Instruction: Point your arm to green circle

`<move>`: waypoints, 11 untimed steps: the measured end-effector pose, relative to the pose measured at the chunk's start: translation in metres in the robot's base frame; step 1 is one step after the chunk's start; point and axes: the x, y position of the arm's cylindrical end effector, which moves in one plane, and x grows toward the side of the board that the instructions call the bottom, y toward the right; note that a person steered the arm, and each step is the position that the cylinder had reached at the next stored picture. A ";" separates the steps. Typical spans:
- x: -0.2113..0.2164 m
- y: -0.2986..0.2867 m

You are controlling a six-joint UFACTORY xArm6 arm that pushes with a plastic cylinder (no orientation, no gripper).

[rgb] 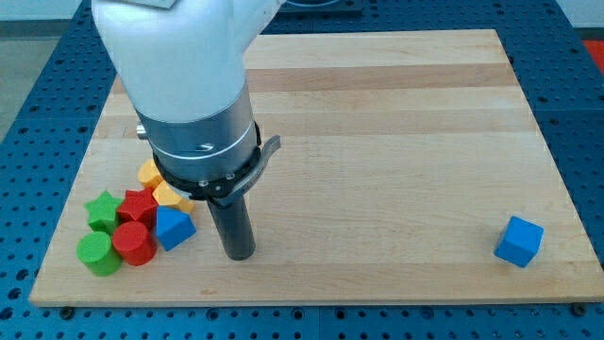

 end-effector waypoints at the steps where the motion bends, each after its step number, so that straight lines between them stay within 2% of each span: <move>1: 0.025 -0.017; 2: 0.027 -0.018; 5: 0.045 -0.114; 6: 0.045 -0.114; 9: 0.045 -0.164; 11: 0.045 -0.167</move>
